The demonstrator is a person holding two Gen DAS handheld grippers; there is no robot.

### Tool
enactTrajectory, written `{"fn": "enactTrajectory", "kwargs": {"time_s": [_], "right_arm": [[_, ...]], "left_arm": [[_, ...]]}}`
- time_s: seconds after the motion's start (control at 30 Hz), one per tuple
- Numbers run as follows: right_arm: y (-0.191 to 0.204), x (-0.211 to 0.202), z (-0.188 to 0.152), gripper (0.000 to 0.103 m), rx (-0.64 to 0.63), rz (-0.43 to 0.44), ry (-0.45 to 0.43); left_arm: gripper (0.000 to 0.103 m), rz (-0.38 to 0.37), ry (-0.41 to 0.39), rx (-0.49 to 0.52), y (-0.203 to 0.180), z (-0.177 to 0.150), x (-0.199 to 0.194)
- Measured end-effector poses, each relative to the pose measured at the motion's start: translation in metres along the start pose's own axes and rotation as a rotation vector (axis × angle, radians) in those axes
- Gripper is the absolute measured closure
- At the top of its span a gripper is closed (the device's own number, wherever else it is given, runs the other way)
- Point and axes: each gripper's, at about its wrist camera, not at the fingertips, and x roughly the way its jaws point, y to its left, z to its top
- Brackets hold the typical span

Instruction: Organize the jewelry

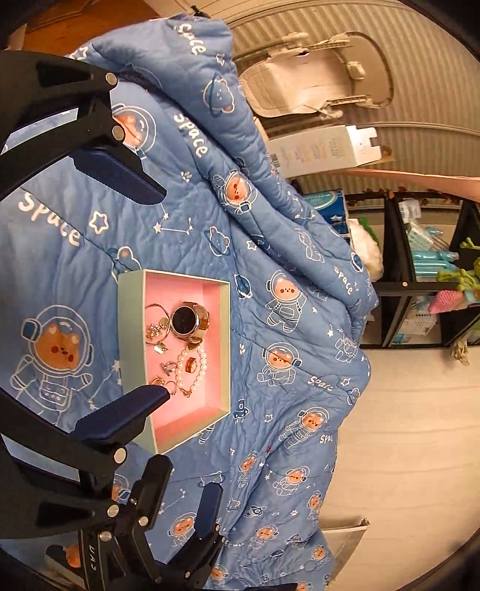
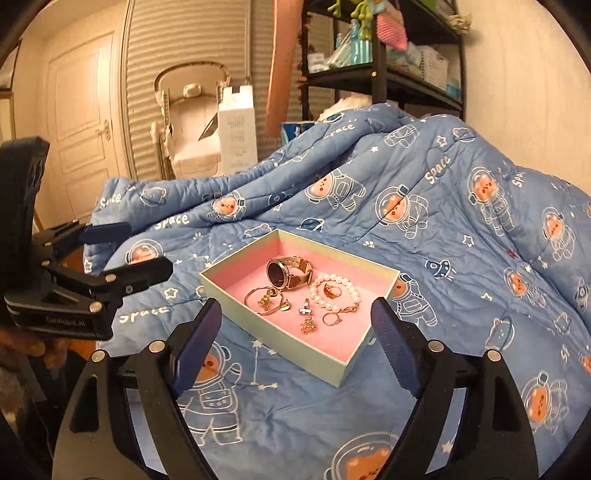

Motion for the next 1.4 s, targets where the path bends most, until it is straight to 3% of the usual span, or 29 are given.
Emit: {"fn": "enactTrajectory", "kwargs": {"time_s": [0.23,0.5,0.63,0.93,1.4], "right_arm": [[0.021,-0.053,-0.026,0.02,0.108,-0.043,-0.064],[0.041,-0.099,-0.051,0.017,0.081,-0.179,-0.039],[0.043,-0.118,-0.06,0.016,0.096,-0.201,-0.054],[0.052,-0.146,-0.071,0.013,0.083,-0.236,-0.099],[0.057,-0.153,-0.075,0.013,0.065,-0.249,-0.11]], "left_arm": [[0.007,0.026,-0.061,0.021,-0.019,-0.038,-0.054],[0.007,0.009,-0.065,-0.063,-0.018,-0.068,-0.1],[0.007,0.028,-0.075,-0.071,-0.021,-0.077,-0.118],[0.007,0.026,-0.122,-0.129,-0.031,-0.092,-0.145],[0.007,0.034,-0.111,-0.145,-0.038,-0.102,-0.149]]}}
